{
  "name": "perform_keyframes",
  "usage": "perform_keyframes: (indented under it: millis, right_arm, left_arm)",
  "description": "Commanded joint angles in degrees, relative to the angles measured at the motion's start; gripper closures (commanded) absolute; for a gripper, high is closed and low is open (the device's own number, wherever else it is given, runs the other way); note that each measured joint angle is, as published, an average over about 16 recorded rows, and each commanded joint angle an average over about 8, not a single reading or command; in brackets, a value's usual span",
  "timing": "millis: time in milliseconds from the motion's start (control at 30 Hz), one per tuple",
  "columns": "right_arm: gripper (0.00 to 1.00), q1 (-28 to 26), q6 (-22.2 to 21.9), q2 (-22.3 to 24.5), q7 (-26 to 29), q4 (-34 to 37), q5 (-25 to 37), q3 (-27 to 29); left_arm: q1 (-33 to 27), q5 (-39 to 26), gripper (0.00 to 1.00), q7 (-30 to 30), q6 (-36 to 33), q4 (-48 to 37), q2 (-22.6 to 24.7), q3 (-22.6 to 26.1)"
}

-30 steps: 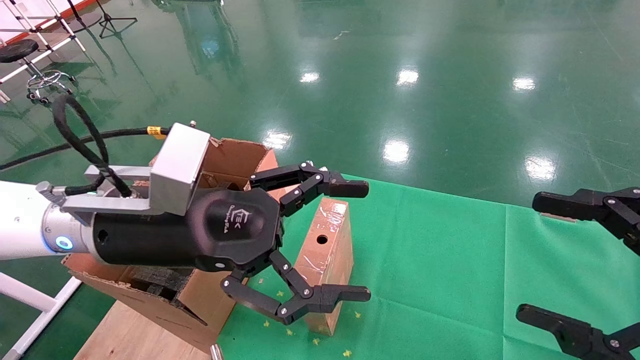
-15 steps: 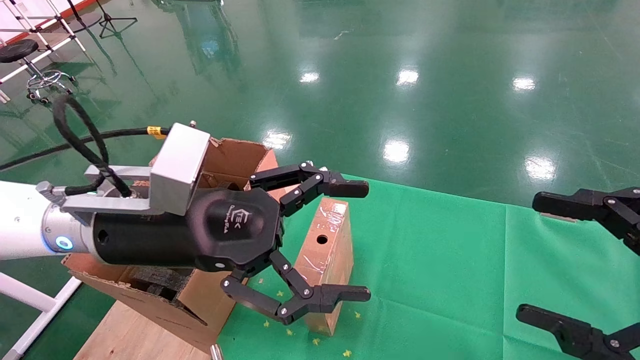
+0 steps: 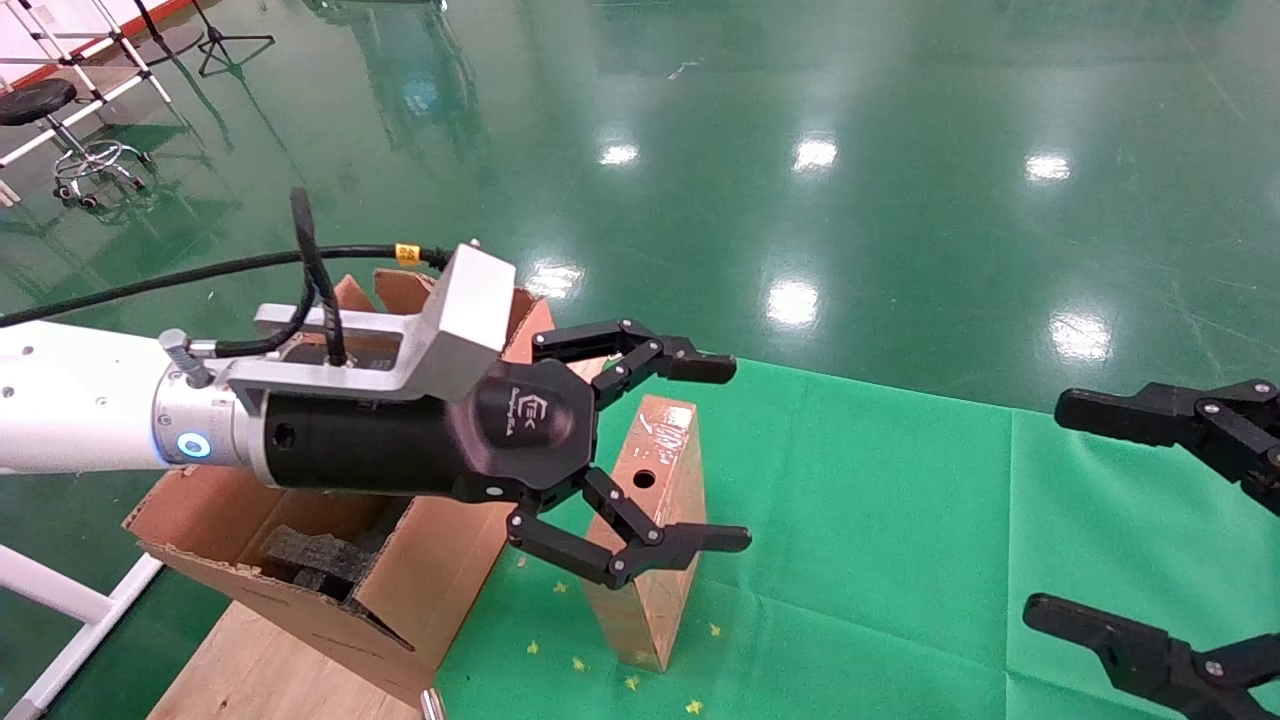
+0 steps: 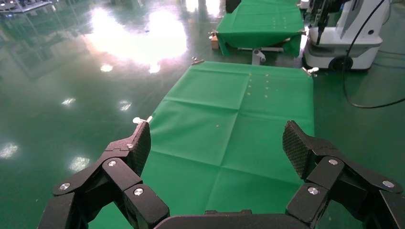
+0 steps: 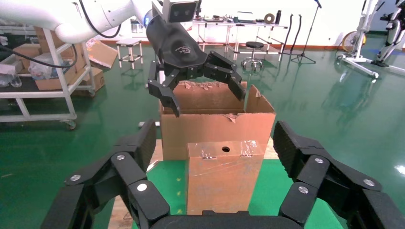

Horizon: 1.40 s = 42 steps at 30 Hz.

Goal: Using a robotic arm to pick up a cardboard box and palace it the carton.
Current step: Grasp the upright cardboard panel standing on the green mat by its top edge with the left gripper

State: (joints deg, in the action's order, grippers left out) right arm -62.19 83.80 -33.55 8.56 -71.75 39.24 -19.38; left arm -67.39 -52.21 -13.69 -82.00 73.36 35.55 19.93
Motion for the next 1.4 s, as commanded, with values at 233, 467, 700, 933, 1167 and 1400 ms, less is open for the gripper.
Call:
perform_keyframes:
  millis: [233, 467, 700, 933, 1167, 1400]
  right_arm:
    - [1.0, 0.0, -0.01, 0.0, -0.01, 0.01, 0.0, 0.0]
    - [1.0, 0.0, -0.01, 0.0, -0.01, 0.01, 0.0, 0.0]
    - [1.0, 0.0, -0.01, 0.01, -0.01, 0.01, 0.0, -0.01]
    - [1.0, 0.0, -0.01, 0.01, -0.01, 0.01, 0.0, -0.01]
    - [1.0, 0.0, -0.01, 0.01, -0.01, 0.01, -0.01, -0.01]
    - [1.0, -0.01, -0.01, 0.01, -0.01, 0.01, -0.01, -0.01]
  left_arm:
    - [-2.19, -5.46, 0.0, -0.88, 0.83, 2.07, -1.4, 1.57]
    - [-11.5, -21.45, 0.0, -15.54, 2.89, 3.89, 0.69, 7.91]
    - [-24.13, -36.34, 0.0, -39.54, -1.17, 3.24, 6.86, 15.2]
    - [-31.7, -45.25, 0.0, -57.96, -6.95, 2.49, 11.97, 21.31]
    - [-36.27, -48.23, 0.0, -69.62, -8.49, 2.52, 14.54, 29.47]
    - [-37.48, -46.4, 0.0, -75.96, -7.67, 2.68, 16.23, 34.57]
